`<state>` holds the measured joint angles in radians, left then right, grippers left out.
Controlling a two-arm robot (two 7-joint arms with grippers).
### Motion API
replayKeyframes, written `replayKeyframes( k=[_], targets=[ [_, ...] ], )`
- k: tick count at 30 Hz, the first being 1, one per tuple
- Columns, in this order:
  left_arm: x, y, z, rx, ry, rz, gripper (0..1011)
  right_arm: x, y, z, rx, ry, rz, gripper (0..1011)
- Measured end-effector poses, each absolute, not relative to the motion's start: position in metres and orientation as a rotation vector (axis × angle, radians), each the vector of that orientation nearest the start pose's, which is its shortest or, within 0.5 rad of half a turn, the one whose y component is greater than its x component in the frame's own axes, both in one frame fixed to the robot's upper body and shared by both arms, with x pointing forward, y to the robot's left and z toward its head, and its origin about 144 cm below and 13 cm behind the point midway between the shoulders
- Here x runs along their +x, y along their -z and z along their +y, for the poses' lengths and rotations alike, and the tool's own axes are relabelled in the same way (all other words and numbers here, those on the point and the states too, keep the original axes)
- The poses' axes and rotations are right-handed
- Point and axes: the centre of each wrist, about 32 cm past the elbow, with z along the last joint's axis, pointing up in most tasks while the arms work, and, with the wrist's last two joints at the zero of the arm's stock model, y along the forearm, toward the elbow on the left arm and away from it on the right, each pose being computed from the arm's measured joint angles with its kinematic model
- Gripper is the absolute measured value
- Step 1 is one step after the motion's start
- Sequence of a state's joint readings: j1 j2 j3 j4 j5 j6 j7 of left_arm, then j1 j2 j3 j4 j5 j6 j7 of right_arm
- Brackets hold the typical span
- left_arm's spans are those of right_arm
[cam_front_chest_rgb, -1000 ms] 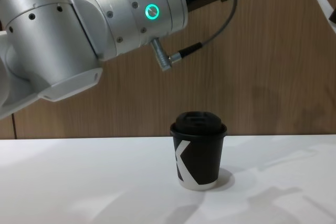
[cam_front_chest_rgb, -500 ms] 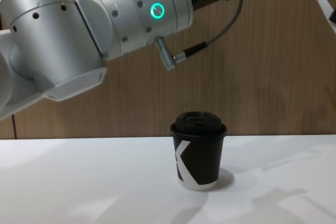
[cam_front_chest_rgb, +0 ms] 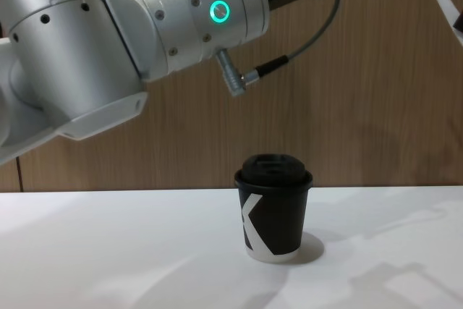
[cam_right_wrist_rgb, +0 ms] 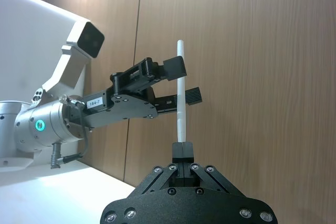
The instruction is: Pick up the straw with one hand, pass it to the other hand, and insert it into the cup.
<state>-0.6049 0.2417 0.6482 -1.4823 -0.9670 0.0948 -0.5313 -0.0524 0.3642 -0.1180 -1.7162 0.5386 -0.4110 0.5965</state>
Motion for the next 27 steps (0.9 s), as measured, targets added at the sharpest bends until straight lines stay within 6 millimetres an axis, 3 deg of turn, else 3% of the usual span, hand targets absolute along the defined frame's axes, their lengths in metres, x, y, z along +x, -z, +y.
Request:
replayKeyframes(
  k=[27],
  targets=[
    [0.543,-1.288,0.122,-0.411,-0.375,0.185,1003,0.441,-1.179,-0.282,0.409,0.83,-0.291,0]
  ],
)
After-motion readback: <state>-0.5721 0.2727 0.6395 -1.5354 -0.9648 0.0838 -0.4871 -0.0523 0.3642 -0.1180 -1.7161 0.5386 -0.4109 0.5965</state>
